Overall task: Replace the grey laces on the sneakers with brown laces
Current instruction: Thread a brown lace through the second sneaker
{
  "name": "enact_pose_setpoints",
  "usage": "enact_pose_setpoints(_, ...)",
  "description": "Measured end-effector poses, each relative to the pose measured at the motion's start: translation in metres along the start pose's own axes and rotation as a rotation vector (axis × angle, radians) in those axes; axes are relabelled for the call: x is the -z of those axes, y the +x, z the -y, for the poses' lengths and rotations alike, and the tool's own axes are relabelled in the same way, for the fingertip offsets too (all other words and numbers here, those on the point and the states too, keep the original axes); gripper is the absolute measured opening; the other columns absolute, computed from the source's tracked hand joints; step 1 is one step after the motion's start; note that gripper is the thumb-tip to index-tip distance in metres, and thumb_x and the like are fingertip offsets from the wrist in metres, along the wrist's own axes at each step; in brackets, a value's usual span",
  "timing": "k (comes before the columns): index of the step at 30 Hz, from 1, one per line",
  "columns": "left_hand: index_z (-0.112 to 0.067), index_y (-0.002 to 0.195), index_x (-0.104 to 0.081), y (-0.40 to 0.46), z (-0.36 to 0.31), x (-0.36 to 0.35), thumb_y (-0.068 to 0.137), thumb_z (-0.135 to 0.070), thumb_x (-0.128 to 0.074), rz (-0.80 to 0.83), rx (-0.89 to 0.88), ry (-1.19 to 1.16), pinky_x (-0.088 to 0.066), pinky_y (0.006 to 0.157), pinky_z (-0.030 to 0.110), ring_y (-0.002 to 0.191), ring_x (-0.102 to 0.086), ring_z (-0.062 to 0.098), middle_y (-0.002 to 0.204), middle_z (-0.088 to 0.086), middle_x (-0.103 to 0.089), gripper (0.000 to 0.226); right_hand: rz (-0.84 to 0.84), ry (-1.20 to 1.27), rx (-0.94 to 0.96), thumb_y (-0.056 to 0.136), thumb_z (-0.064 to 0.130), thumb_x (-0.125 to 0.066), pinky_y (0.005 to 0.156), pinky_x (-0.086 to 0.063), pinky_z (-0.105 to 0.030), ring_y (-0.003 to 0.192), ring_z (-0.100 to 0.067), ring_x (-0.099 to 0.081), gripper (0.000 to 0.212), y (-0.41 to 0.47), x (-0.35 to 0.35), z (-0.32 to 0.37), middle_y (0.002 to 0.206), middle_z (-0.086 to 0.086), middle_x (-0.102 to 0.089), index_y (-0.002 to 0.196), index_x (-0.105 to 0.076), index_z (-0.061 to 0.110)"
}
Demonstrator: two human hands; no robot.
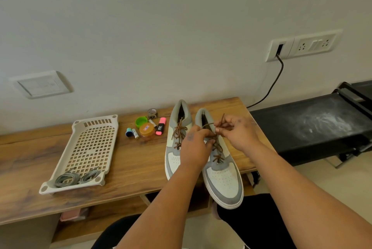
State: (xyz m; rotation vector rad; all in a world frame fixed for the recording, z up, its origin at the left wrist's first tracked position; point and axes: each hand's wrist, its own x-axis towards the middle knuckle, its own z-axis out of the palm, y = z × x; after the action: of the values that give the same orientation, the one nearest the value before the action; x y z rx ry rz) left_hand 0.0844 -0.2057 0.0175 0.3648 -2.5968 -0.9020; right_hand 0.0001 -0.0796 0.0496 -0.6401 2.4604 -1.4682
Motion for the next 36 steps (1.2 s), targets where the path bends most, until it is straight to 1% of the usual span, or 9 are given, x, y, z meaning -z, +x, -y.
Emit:
enact_pose_setpoints(2, -0.020, 0.105, -0.072, 0.000, 0.000, -0.001, 0.090, -0.020, -0.070, 0.005, 0.002, -0.020, -0.041, 0.075, 0.022, 0.084, -0.056, 0.010, 0.098, -0.008, -0.055, 0.016, 0.018, -0.052, 0.027, 0.084, 0.009, -0.074, 0.075, -0.054, -0.019, 0.082, -0.005, -0.067, 0.013, 0.000, -0.001, -0.001, 0.086, 0.005, -0.072, 0.088, -0.071, 0.020)
enact_pose_setpoints(7, -0.020, 0.098, -0.073, 0.000, 0.003, -0.004, 0.086, -0.017, -0.073, -0.010, 0.025, -0.124, -0.052, 0.084, 0.032, 0.089, -0.062, 0.012, 0.095, -0.005, -0.063, 0.012, 0.029, -0.198, 0.096, 0.085, 0.010, -0.073, 0.060, -0.041, -0.004, 0.072, 0.002, -0.057, 0.010, 0.000, -0.002, 0.002, 0.082, 0.008, -0.065, 0.089, -0.066, 0.018)
enact_pose_setpoints(12, -0.019, 0.094, -0.073, 0.000, 0.005, -0.004, 0.085, -0.017, -0.074, -0.010, 0.036, -0.164, -0.052, 0.084, 0.032, 0.087, -0.061, 0.010, 0.093, -0.005, -0.065, 0.009, 0.086, -0.275, 0.116, 0.086, 0.011, -0.072, 0.065, -0.047, -0.018, 0.076, -0.009, -0.061, 0.015, 0.002, -0.002, 0.001, 0.083, 0.004, -0.065, 0.091, -0.062, 0.022)
enact_pose_setpoints(17, -0.018, 0.090, -0.072, 0.000, 0.009, -0.005, 0.084, -0.019, -0.076, -0.020, 0.082, -0.221, -0.053, 0.080, 0.031, 0.085, -0.062, 0.009, 0.092, -0.005, -0.066, 0.007, 0.118, -0.280, 0.092, 0.083, 0.013, -0.076, 0.064, -0.046, -0.014, 0.076, -0.011, -0.064, 0.013, 0.009, -0.002, 0.002, 0.081, 0.002, -0.068, 0.090, -0.066, 0.018)
enact_pose_setpoints(22, -0.017, 0.089, -0.073, 0.001, 0.012, -0.004, 0.083, -0.019, -0.078, -0.003, 0.062, -0.231, -0.053, 0.078, 0.028, 0.084, -0.062, 0.008, 0.091, -0.006, -0.065, 0.009, 0.180, -0.278, 0.041, 0.086, 0.022, -0.074, 0.076, -0.057, -0.035, 0.082, -0.019, -0.069, 0.004, 0.014, 0.001, -0.001, 0.083, -0.002, -0.071, 0.084, -0.071, 0.020)
enact_pose_setpoints(25, -0.015, 0.090, -0.073, 0.001, 0.014, -0.006, 0.083, -0.019, -0.078, -0.006, 0.048, -0.233, -0.053, 0.079, 0.028, 0.084, -0.061, 0.008, 0.092, -0.005, -0.066, 0.010, 0.199, -0.298, 0.034, 0.088, 0.024, -0.071, 0.081, -0.056, -0.038, 0.086, -0.020, -0.067, 0.007, 0.014, 0.001, -0.004, 0.086, -0.002, -0.072, 0.089, -0.072, 0.017)
enact_pose_setpoints(27, -0.016, 0.090, -0.073, 0.001, 0.015, -0.008, 0.082, -0.019, -0.078, -0.012, 0.063, -0.262, -0.054, 0.080, 0.032, 0.084, -0.062, 0.008, 0.091, -0.005, -0.066, 0.009, 0.194, -0.289, 0.049, 0.089, 0.022, -0.071, 0.080, -0.055, -0.034, 0.088, -0.016, -0.066, 0.003, 0.013, -0.002, -0.004, 0.088, 0.002, -0.071, 0.091, -0.073, 0.020)
enact_pose_setpoints(31, -0.017, 0.089, -0.073, 0.002, 0.018, -0.011, 0.081, -0.015, -0.079, -0.024, 0.094, -0.333, -0.056, 0.081, 0.037, 0.085, -0.064, 0.010, 0.090, -0.006, -0.067, 0.010, 0.122, -0.243, 0.062, 0.088, 0.017, -0.071, 0.064, -0.045, -0.017, 0.081, -0.010, -0.064, 0.013, 0.009, -0.008, -0.003, 0.083, 0.003, -0.068, 0.098, -0.068, 0.024)
enact_pose_setpoints(36, -0.018, 0.092, -0.075, 0.002, 0.021, -0.013, 0.082, -0.013, -0.078, -0.002, 0.077, -0.371, -0.056, 0.083, 0.038, 0.088, -0.065, 0.009, 0.093, -0.006, -0.068, 0.012, 0.105, -0.303, 0.107, 0.083, 0.013, -0.075, 0.065, -0.049, -0.019, 0.074, -0.010, -0.060, 0.014, 0.009, -0.002, 0.002, 0.079, 0.004, -0.064, 0.082, -0.064, 0.020)
